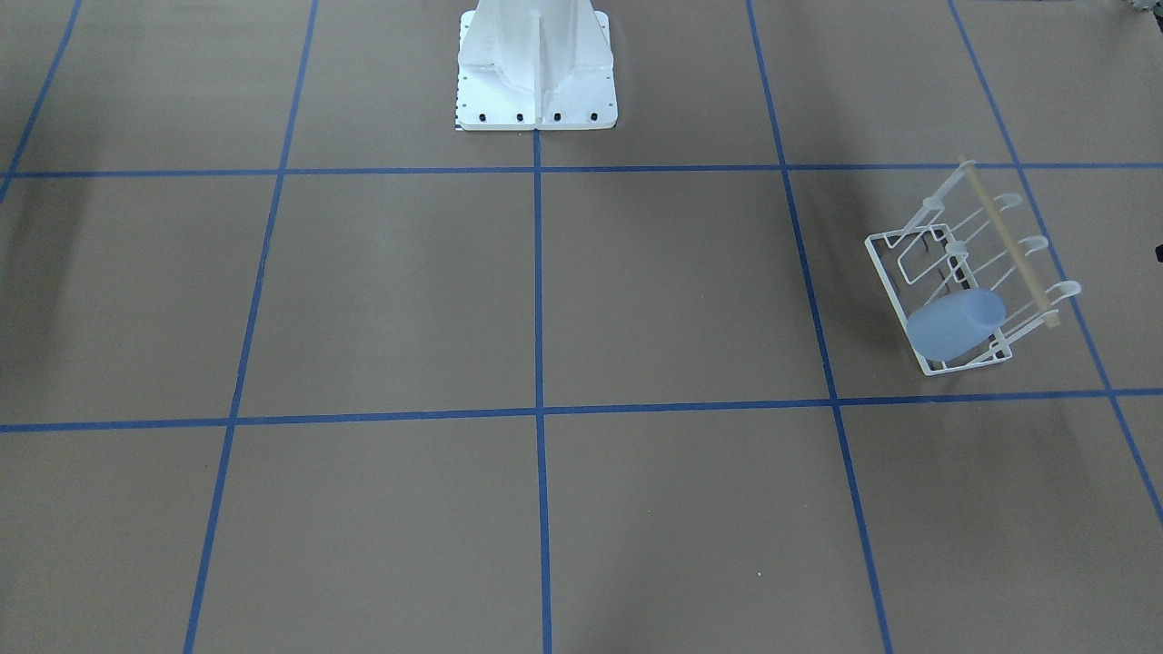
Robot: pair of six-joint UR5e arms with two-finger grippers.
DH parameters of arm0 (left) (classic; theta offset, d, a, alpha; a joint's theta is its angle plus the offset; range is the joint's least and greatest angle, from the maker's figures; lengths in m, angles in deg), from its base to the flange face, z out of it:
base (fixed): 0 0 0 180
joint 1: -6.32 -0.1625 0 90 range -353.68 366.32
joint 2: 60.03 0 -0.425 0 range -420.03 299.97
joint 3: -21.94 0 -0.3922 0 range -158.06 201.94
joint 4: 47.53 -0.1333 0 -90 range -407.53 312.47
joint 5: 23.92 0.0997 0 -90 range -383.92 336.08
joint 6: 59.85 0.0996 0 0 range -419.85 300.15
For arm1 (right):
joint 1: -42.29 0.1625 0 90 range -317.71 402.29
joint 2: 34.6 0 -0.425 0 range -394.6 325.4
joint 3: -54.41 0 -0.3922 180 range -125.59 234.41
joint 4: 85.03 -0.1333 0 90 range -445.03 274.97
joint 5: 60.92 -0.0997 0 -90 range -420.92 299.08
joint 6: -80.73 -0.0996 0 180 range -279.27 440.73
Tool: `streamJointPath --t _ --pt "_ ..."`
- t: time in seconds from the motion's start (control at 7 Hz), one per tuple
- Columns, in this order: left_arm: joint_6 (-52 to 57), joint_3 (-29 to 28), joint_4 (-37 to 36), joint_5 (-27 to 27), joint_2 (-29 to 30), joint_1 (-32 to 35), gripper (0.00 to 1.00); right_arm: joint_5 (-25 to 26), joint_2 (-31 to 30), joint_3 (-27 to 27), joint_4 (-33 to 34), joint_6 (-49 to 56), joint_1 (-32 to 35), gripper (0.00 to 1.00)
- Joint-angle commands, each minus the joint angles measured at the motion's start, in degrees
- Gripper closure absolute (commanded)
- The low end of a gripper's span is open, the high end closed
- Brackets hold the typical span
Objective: Hang cup on cup holder
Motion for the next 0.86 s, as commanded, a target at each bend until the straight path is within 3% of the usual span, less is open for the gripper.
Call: streamJointPath --t 0.0,0.71 --pt "0.1 0.5 0.1 0.3 0.0 0.0 0.01 0.0 -0.1 -0.6 -0.1 0.0 0.0 0.00" --pt "0.0 1.1 0.0 0.3 -0.7 0.0 0.01 0.0 0.0 -0.8 -0.2 0.1 -0.1 0.00"
